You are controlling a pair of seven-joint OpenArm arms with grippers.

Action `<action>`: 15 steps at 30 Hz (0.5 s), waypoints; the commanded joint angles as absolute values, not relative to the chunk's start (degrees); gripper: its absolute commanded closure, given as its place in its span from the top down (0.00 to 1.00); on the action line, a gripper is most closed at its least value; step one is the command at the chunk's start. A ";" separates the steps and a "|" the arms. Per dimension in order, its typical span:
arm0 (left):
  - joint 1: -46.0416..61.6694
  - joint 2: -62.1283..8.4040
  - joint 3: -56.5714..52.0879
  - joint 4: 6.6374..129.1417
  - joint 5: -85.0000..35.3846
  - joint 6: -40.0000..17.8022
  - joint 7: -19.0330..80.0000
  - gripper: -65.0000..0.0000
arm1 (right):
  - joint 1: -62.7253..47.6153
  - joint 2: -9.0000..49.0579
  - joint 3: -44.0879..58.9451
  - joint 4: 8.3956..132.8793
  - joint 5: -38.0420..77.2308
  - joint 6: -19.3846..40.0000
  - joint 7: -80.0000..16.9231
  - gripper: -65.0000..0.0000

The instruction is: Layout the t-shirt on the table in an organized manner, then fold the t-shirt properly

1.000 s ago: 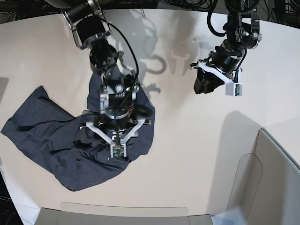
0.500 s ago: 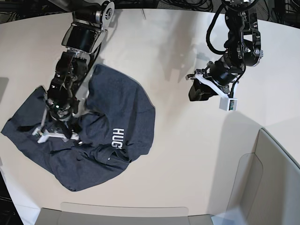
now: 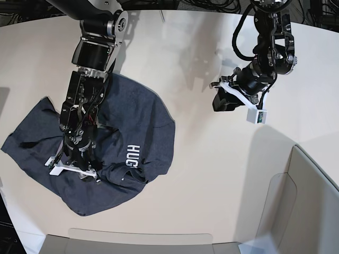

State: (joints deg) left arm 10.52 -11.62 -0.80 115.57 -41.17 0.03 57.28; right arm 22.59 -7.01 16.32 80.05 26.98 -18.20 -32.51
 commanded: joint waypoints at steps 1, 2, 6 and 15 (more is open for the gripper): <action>10.15 -12.00 -0.84 116.35 -41.63 -0.22 56.66 0.27 | 24.92 -6.81 16.40 79.16 27.03 -18.07 -30.55 0.42; 10.15 -12.00 -0.84 116.35 -41.63 -0.22 56.66 0.27 | 25.71 -6.81 16.48 77.23 27.03 -18.07 -29.85 0.42; 10.15 -12.00 -1.10 116.35 -41.63 -0.22 56.66 0.27 | 27.38 -6.73 16.48 70.11 27.03 -18.07 -28.18 0.42; 10.15 -12.00 -1.19 116.26 -41.63 -0.22 56.66 0.27 | 27.21 -6.90 16.31 68.97 27.03 -17.98 -27.12 0.42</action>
